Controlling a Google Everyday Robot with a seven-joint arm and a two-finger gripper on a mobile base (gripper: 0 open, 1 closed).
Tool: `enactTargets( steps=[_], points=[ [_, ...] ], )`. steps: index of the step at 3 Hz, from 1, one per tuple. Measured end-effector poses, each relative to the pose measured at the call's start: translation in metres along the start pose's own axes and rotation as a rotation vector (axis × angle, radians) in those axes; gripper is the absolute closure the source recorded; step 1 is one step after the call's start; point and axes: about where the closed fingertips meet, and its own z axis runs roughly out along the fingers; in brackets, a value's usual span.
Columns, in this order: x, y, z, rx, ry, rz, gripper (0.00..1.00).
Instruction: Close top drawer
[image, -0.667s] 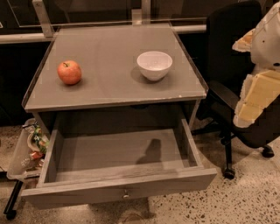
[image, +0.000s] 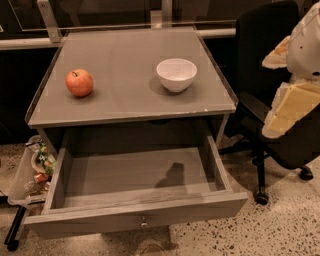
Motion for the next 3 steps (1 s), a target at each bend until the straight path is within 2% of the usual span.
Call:
enactTargets(
  steps=[3],
  points=[
    [0.0000, 0.0000, 0.0000, 0.000, 0.000, 0.000, 0.88]
  ],
)
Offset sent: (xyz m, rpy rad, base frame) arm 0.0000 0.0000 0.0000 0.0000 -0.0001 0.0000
